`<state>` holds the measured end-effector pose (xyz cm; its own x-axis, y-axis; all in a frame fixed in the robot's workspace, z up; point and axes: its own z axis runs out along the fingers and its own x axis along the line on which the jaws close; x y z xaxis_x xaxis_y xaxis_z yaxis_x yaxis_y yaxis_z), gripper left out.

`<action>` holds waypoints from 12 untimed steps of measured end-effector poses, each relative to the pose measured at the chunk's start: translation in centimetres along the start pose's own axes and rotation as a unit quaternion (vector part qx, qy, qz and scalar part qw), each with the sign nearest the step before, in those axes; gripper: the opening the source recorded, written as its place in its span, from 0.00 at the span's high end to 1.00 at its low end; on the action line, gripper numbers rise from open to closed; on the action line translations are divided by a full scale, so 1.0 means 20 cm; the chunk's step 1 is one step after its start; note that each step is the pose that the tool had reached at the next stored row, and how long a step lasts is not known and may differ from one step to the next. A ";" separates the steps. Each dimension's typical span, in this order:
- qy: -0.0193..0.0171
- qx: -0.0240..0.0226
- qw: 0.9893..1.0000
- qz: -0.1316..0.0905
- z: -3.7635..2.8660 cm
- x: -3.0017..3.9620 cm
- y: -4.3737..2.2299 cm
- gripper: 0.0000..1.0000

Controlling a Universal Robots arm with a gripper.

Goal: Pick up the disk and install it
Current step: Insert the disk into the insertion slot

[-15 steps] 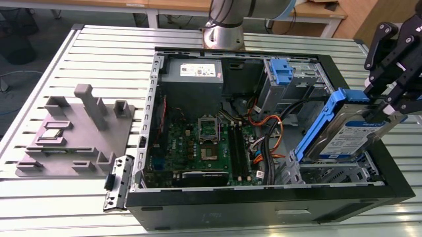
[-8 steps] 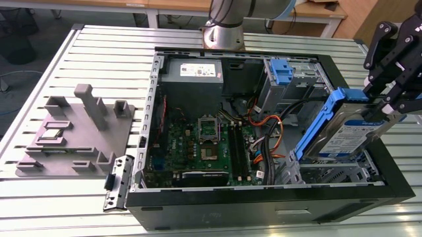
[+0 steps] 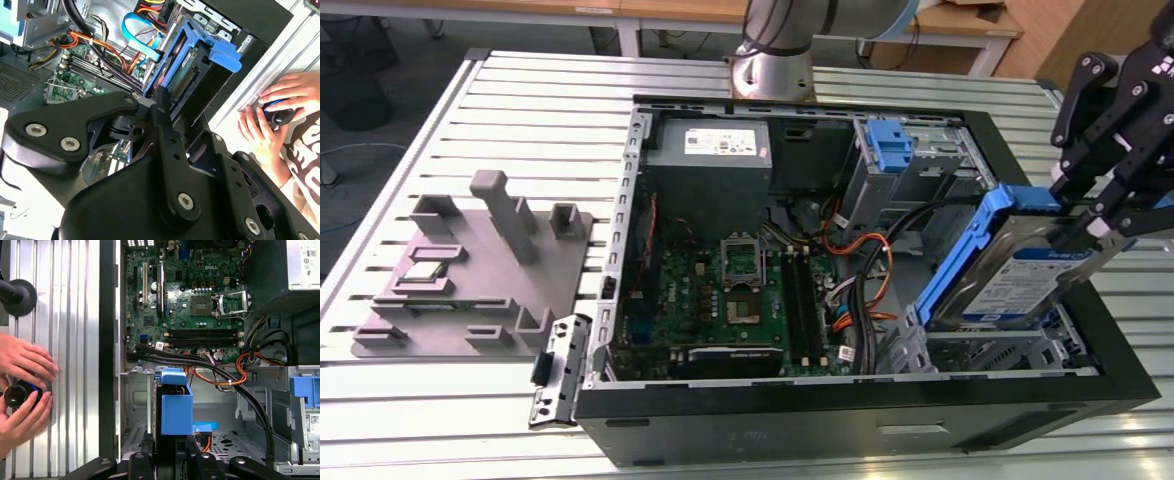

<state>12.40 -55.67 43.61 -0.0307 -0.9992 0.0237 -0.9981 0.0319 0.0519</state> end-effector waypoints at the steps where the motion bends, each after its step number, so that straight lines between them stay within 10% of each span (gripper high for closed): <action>1: 0.000 0.000 1.000 0.000 0.003 0.000 0.000 0.65; 12: 0.001 0.000 1.000 0.000 0.000 0.005 0.000 0.65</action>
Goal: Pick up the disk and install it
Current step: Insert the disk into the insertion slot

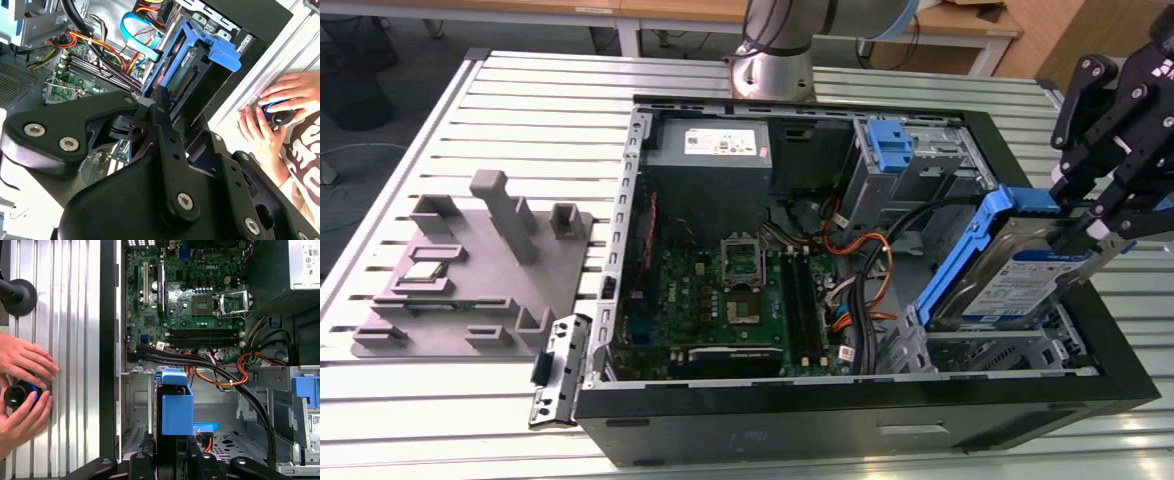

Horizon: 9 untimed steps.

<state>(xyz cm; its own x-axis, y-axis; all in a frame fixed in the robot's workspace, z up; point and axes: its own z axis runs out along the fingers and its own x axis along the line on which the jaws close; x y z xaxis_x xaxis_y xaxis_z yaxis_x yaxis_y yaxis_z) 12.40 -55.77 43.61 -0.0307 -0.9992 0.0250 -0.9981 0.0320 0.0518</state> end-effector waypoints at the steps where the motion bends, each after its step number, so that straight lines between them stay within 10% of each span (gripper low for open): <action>1: 0.000 0.000 1.000 0.000 -0.005 0.000 0.000 0.65; 9: 0.000 0.000 1.000 0.000 -0.031 0.004 0.001 0.65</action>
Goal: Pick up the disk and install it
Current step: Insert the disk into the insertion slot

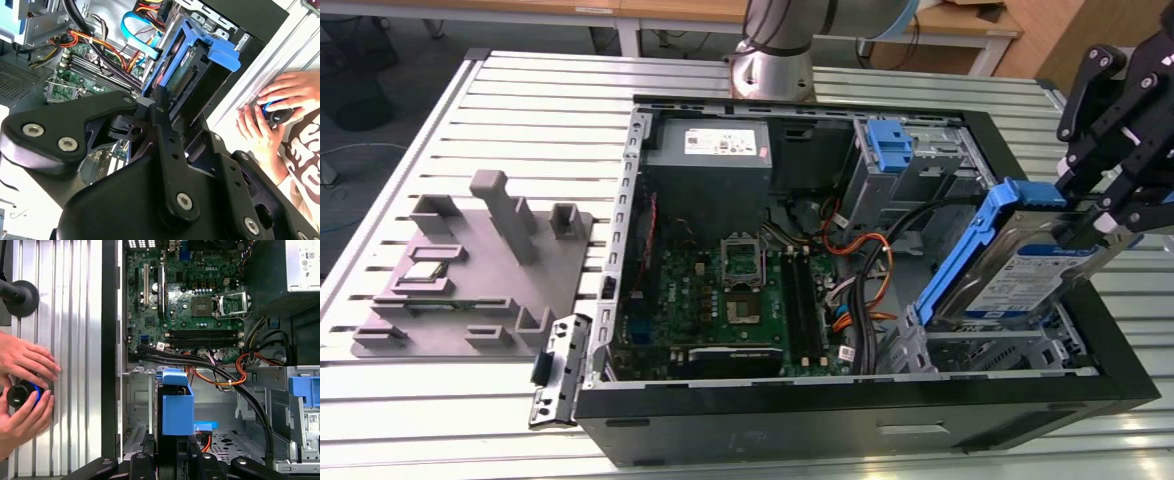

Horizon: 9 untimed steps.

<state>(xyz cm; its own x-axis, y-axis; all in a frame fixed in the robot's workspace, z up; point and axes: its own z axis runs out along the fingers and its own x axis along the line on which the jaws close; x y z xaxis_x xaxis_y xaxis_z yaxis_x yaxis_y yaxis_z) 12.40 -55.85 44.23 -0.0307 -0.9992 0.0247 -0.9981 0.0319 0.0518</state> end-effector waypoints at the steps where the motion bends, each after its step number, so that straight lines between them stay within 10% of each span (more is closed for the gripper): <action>1: 0.000 0.000 1.000 0.000 0.000 0.003 0.000 0.65; 9: 0.000 0.000 1.000 0.000 0.001 0.017 -0.001 0.65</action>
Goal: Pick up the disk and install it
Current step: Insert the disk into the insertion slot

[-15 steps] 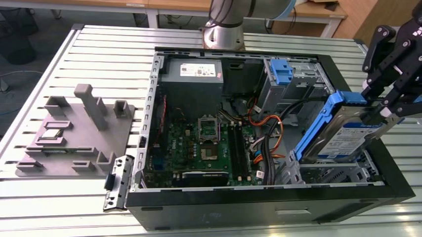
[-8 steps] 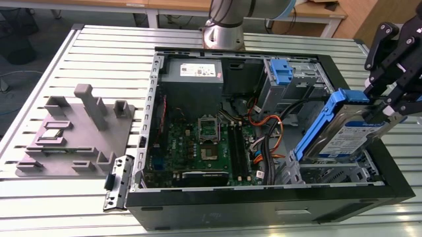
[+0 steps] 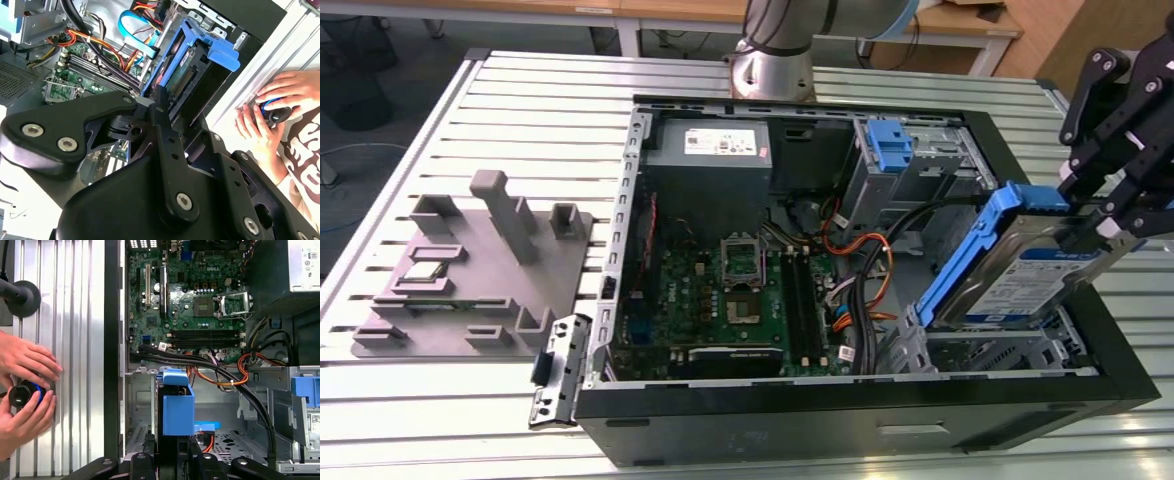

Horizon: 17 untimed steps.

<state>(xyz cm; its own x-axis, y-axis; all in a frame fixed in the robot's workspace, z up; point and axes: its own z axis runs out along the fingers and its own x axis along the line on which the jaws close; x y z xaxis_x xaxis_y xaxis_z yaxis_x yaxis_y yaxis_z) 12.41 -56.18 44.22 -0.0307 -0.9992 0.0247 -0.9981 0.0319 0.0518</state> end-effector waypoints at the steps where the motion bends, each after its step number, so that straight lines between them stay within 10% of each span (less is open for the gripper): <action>1: 0.000 0.000 1.000 0.000 0.001 0.002 0.000 0.65; 17: 0.000 0.000 1.000 0.000 0.102 0.015 -0.006 0.65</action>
<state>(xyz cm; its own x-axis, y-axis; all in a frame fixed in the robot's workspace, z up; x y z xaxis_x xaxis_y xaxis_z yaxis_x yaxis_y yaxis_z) 12.41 -56.52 42.19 -0.0307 -0.9992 0.0247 -0.9981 0.0319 0.0519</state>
